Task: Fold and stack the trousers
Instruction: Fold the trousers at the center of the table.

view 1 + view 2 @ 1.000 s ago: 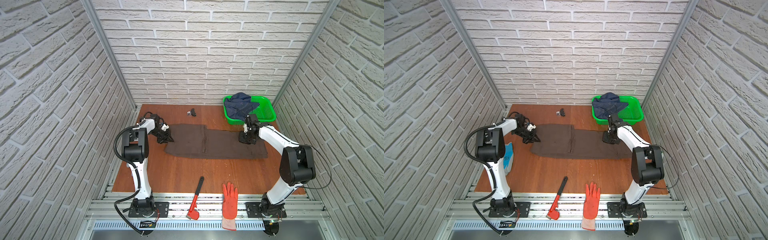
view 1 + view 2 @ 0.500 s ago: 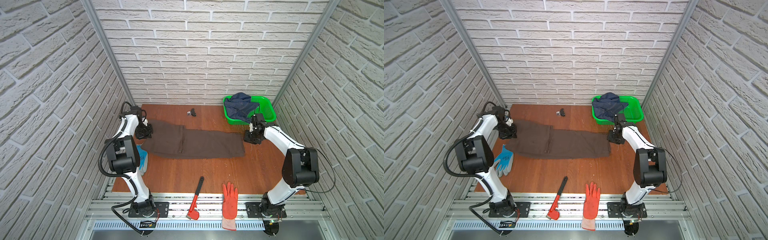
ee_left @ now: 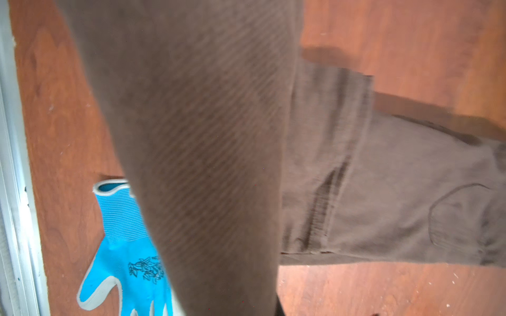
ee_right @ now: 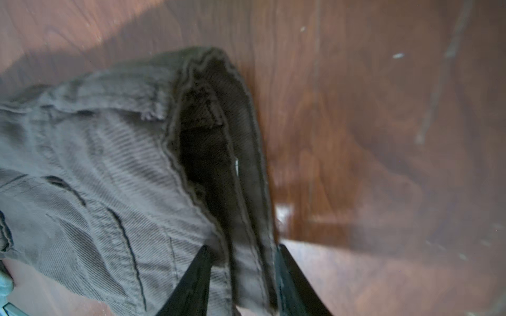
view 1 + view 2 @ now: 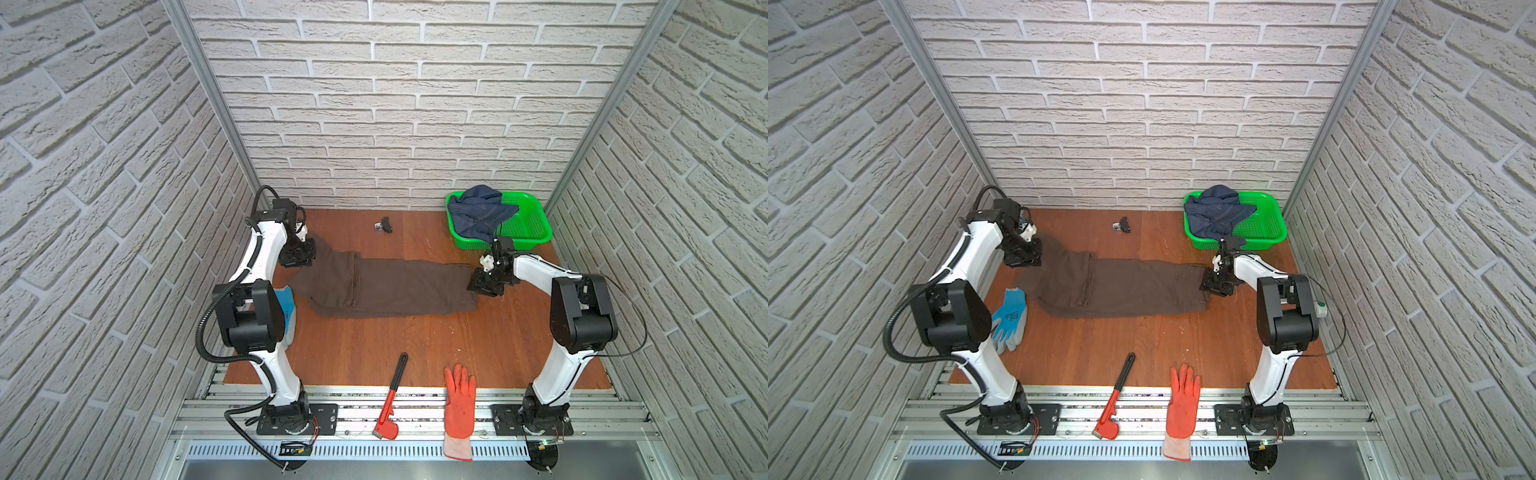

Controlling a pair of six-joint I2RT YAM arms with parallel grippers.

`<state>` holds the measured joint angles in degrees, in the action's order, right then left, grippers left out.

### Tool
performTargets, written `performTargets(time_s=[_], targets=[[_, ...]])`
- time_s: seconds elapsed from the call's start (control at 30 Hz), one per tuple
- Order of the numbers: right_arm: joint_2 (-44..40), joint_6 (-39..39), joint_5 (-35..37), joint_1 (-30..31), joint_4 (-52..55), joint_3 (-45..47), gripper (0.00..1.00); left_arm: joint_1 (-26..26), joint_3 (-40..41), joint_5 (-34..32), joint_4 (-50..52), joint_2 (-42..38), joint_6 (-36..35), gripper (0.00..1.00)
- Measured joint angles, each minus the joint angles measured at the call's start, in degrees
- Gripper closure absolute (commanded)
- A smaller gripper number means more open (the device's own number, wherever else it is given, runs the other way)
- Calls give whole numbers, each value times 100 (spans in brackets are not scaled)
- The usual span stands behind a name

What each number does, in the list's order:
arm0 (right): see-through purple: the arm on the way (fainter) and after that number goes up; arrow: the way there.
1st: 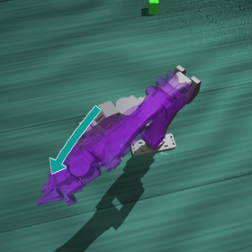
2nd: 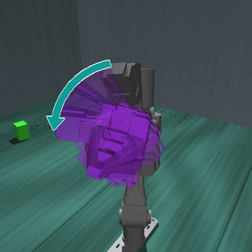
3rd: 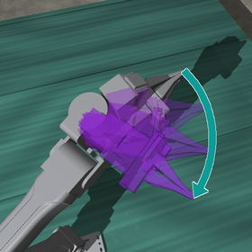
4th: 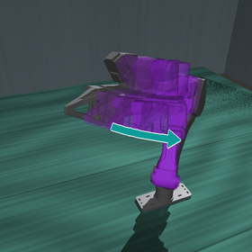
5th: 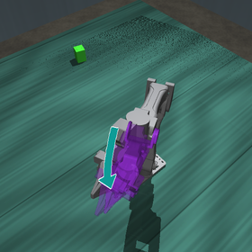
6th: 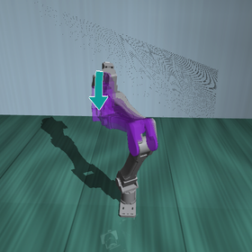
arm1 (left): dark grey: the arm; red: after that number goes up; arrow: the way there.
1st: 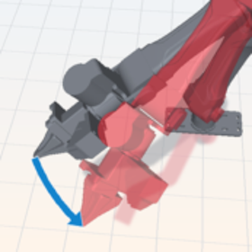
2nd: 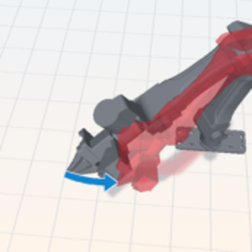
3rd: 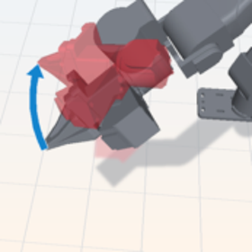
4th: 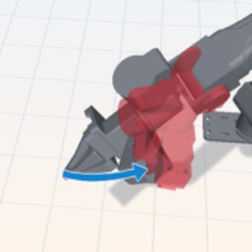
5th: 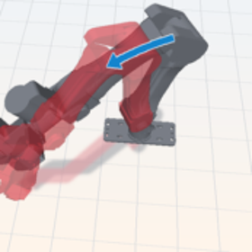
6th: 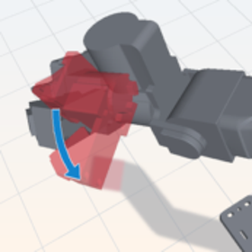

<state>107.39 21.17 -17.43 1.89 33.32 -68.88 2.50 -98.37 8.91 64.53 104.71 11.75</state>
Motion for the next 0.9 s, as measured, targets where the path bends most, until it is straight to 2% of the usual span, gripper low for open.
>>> performTargets(time_s=[0.07, 0.2, 0.37, 0.5, 0.6, 0.9], targets=[[74, 9, -74, 11, -48, -20, 62, -197, -87, 28, 59, -81, 35, 100], [118, 66, -109, 9, -133, -37, 76, -560, -232, 72, 136, -177, 105, 100], [247, 74, -267, 13, -190, -98, 92, -1604, -461, 31, 114, -122, 431, 100], [251, 57, -284, 13, -179, -111, 94, -2592, -850, 61, -20, 219, 734, 100], [251, 44, -282, 15, -177, -109, 94, -3115, -1178, 76, -195, 654, 1014, 100], [236, 31, -269, 22, -188, -90, 94, -4232, -2664, -44, -610, 2522, 1816, 100]])
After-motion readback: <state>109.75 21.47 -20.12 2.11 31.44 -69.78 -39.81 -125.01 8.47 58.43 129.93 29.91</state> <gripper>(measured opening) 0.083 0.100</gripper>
